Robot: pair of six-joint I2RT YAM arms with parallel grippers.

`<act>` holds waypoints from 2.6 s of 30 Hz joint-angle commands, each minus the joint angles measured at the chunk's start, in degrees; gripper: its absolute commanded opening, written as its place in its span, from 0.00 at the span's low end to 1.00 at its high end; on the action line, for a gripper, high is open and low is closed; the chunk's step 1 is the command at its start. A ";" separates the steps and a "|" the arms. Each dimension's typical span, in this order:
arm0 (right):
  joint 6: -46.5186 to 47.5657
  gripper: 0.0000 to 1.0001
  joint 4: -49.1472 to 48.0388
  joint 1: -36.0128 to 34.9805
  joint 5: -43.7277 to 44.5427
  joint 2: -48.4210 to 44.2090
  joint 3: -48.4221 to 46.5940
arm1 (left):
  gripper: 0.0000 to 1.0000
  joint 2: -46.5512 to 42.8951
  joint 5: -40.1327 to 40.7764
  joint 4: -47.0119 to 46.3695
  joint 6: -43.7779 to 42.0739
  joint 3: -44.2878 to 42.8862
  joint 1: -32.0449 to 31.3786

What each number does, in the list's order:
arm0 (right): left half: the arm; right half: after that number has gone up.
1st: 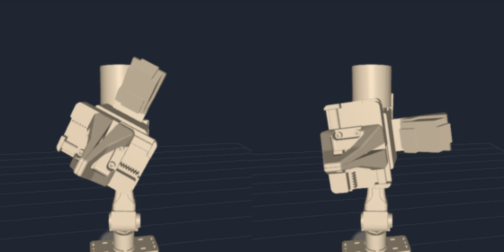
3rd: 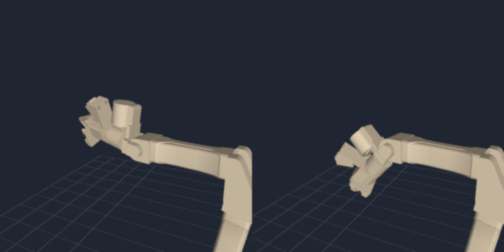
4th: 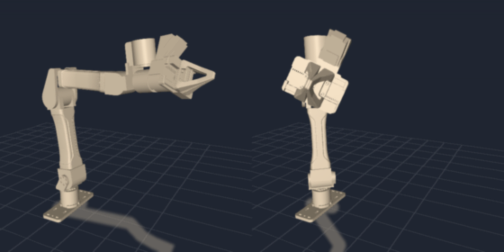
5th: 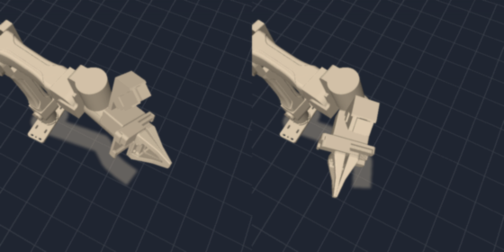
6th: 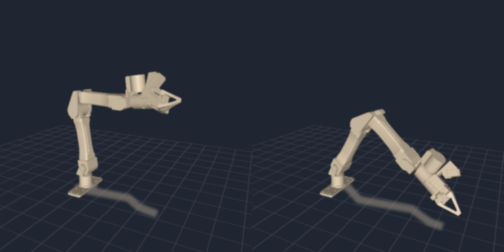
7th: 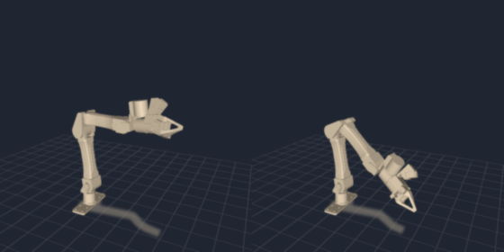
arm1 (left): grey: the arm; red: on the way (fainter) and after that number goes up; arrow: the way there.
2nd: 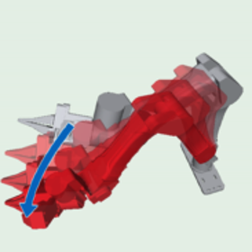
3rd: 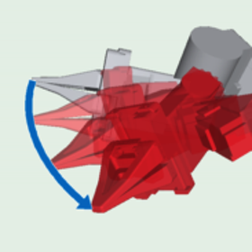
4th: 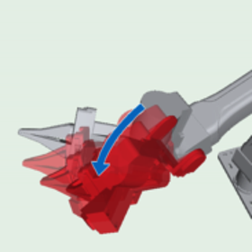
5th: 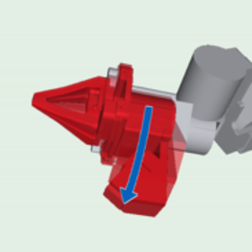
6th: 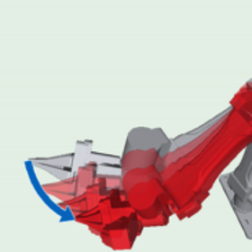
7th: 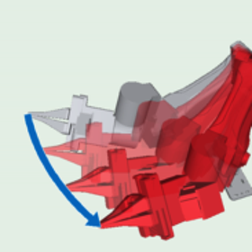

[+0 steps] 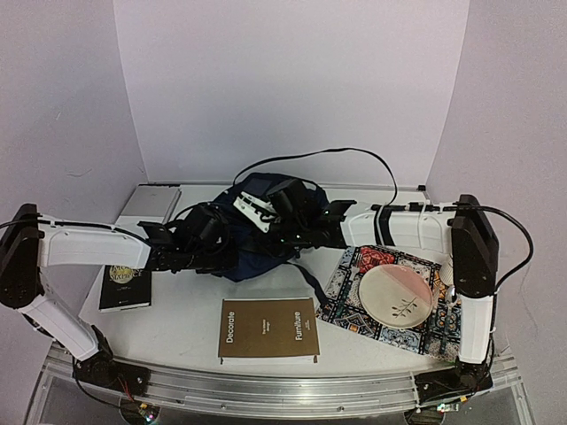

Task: Pack the student bag
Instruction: Grab the largest pocket of the student bag, then unzip the largest pocket of the student bag, then hold the largest pocket of the student bag.

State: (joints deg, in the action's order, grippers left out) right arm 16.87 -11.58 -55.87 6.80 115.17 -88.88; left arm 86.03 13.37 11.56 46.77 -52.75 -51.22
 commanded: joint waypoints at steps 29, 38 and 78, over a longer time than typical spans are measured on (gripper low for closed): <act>1.34 0.02 -9.99 18.93 -14.49 -13.99 8.52 | 0.00 -16.01 -2.91 12.80 -15.91 5.52 22.30; -2.30 0.42 -7.25 12.75 -17.08 -15.64 11.30 | 0.00 -13.84 -30.27 2.95 -13.56 2.86 22.07; 11.77 0.00 4.81 0.42 -3.65 -7.17 3.69 | 0.00 -7.00 -23.09 8.92 -15.29 -5.86 16.27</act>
State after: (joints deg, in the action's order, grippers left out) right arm 26.89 -9.15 -57.66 0.08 114.50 -88.05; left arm 79.88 -15.66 19.03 34.01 -55.55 -38.60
